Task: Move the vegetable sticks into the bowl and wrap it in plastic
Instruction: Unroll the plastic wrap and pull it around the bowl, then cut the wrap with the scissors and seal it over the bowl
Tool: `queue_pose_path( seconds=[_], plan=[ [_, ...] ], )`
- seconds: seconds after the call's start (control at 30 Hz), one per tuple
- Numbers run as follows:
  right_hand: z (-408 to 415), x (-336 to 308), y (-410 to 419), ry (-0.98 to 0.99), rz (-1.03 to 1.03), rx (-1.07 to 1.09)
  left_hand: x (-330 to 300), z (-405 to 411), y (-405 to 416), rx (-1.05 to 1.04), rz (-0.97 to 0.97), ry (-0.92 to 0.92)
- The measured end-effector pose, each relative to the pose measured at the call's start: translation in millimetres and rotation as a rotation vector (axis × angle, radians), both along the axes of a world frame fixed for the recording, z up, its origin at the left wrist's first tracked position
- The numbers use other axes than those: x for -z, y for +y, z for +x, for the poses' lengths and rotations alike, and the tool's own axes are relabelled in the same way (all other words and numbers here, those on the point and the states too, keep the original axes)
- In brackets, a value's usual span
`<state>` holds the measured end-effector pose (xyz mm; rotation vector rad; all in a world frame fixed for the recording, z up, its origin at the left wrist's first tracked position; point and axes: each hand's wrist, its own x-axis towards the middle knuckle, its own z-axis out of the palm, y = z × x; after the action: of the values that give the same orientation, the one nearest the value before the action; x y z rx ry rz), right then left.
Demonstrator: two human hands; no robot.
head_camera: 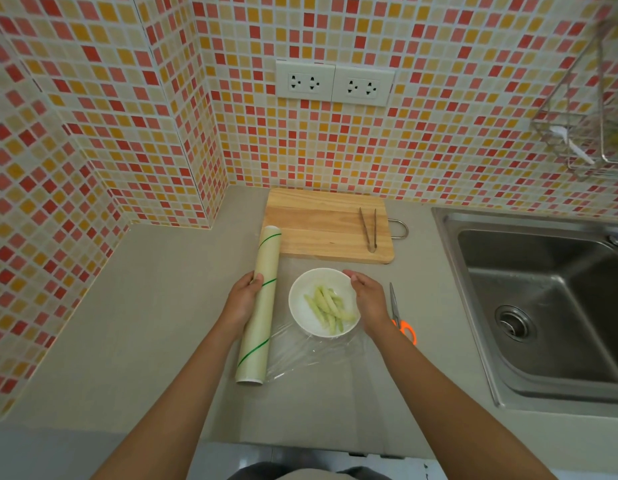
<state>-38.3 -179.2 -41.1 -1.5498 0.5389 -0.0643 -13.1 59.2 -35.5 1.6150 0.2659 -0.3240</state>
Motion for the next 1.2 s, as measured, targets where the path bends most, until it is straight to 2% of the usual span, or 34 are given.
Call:
queue_pose_path(
  seconds=[0.27, 0.33, 0.43, 0.5, 0.6, 0.67, 0.77, 1.07, 1.2],
  plan=[
    [0.2, -10.7, -4.9, 0.034, 0.099, 0.071, 1.1, -2.6, -4.9, 0.006, 0.041, -0.003],
    [-0.3, -17.1, -8.0, -0.005, 0.062, 0.106, 1.6, -3.1, -6.0, 0.007, 0.039, 0.004],
    [-5.5, -24.5, -19.4, -0.025, -0.206, 0.116, 0.3, -3.0, -7.4, 0.008, 0.017, 0.013],
    [-11.7, -28.0, -30.5, 0.040, -0.435, 0.104, -0.2, -2.3, -7.5, 0.011, -0.003, 0.022],
    [-25.5, -37.3, -49.3, 0.412, -0.948, -0.087, 0.0, -0.8, -6.5, -0.001, -0.016, 0.030],
    [-36.1, -42.4, -56.9, 0.675, -1.085, -0.272, -0.5, -0.5, -6.1, -0.006, -0.015, 0.028],
    [-47.5, -35.6, -61.4, 0.837, -1.068, -0.387, -2.1, -2.2, -6.8, -0.015, -0.031, 0.024],
    [-57.6, -27.3, -56.9, 0.696, -0.955, -0.187, -4.7, -1.0, -7.0, 0.000, -0.005, 0.030],
    [-58.3, -23.5, -60.0, 0.738, -0.818, -0.166, -6.5, -2.1, -5.9, -0.010, 0.018, 0.035]
  ],
)
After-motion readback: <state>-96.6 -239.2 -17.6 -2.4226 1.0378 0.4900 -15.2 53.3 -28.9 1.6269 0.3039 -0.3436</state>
